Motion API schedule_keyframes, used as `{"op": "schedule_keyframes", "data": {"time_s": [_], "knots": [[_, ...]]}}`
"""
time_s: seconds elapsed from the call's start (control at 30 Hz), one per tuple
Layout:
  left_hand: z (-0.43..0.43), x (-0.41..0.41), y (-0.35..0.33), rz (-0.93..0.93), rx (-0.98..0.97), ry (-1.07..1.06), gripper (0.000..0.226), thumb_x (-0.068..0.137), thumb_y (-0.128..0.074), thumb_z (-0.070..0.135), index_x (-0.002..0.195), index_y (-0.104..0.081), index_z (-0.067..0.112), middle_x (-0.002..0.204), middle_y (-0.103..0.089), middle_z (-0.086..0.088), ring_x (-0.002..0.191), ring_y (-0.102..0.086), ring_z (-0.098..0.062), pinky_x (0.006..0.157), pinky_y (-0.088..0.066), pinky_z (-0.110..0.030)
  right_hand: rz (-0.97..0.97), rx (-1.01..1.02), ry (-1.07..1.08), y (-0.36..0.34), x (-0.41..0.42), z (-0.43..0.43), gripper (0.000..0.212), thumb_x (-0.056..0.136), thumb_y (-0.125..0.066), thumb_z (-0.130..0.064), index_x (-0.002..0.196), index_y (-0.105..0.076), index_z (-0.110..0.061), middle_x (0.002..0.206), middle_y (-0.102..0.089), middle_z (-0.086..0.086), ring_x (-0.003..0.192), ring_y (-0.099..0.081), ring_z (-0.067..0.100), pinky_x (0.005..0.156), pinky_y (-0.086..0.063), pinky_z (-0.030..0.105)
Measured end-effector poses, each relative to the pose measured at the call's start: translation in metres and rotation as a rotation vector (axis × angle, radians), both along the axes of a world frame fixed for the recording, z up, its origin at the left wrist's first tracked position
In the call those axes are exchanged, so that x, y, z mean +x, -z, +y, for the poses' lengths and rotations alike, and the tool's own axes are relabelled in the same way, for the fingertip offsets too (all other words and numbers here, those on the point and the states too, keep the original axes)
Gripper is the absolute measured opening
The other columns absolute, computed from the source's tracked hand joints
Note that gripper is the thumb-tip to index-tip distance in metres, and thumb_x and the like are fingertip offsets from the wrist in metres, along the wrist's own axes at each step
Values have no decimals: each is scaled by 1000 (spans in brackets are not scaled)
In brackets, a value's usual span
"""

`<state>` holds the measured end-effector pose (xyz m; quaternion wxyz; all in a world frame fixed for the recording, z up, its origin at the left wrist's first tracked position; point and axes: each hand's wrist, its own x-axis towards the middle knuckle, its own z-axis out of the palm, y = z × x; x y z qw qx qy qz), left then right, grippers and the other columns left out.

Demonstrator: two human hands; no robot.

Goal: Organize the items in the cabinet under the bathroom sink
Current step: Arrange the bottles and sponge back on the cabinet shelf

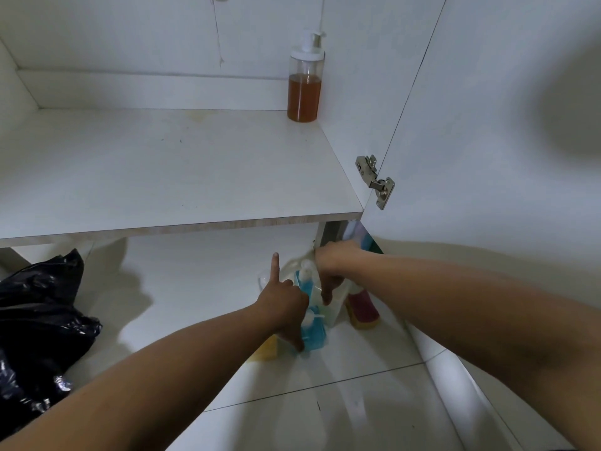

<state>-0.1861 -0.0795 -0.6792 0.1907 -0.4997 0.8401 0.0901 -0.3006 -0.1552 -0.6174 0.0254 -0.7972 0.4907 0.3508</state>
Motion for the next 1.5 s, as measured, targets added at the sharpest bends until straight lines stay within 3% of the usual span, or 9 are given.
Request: {"op": "schedule_keyframes", "data": {"time_s": [0.17, 0.27, 0.37, 0.43, 0.57, 0.67, 1.07, 1.4, 1.5], "knots": [[6, -2, -25, -63, -53, 113, 77, 74, -63, 78, 125, -65, 22, 125, -66, -3, 137, -44, -25, 110, 16, -72, 114, -16, -12, -29, 6, 4, 88, 65, -82, -62, 136, -54, -18, 116, -59, 5, 106, -60, 27, 81, -48, 38], [8, -1, -51, -67, -23, 126, 75, 71, -70, 73, 123, -64, 20, 115, -67, 0, 121, -54, -24, 117, -7, -66, 175, 54, 5, -66, 12, 3, 85, 67, -79, -65, 136, -55, -22, 121, -59, 2, 78, -63, 22, 80, -53, 35], [7, 4, -85, 2, 9, 111, 71, 67, -75, 70, 119, -63, 22, 92, -59, 8, 85, -56, -16, 85, -44, -34, 151, 128, 137, -108, 16, -1, 88, 71, -79, -63, 142, -50, -20, 111, -64, 5, 75, -67, 21, 87, -55, 35], [3, 11, -109, 34, 25, 130, 73, 65, -77, 69, 122, -62, 25, 97, -61, 9, 82, -56, -15, 68, -43, -27, 131, 113, 225, -139, 17, -3, 91, 70, -81, -61, 142, -49, -15, 103, -67, 9, 81, -64, 23, 88, -55, 34], [-6, 32, -161, 62, -42, 122, 77, 63, -77, 68, 127, -60, 28, 111, -64, 10, 93, -60, -15, 84, -55, -34, 54, 22, 293, -199, 20, -6, 67, 65, -84, -59, 105, -61, -10, 106, -73, 10, 67, -60, 20, 68, -54, 28], [-12, 51, -192, 133, -149, 64, 75, 63, -77, 67, 126, -59, 29, 112, -62, 11, 97, -56, -14, 84, -53, -34, -31, -59, 299, -225, 25, -11, 58, 64, -86, -58, 83, -54, -13, 104, -75, 12, 60, -58, 20, 70, -54, 30], [-65, 107, -170, 576, -336, -464, 80, 58, -90, 46, 129, -63, 21, 120, -62, 3, 104, -56, -15, 88, -53, -29, -339, -412, 289, -217, 44, -38, 78, 62, -86, -57, 120, -53, -18, 86, -58, 0, 95, -69, 23, 89, -53, 37], [-96, 123, -141, 1008, -167, -707, 83, 67, -93, 21, 140, -55, 12, 121, -64, 0, 98, -68, -21, 90, -58, -37, -431, -364, 392, -211, 47, -66, 84, 57, -92, -50, 122, -49, -15, 96, -55, 3, 97, -70, 27, 89, -55, 39], [-98, 124, -137, 1113, -72, -730, 81, 74, -88, 14, 145, -49, 12, 133, -61, -4, 98, -71, -20, 88, -60, -36, -503, -383, 403, -207, 48, -71, 78, 56, -94, -46, 109, -45, -15, 81, -52, 3, 100, -68, 28, 90, -56, 42]]}}
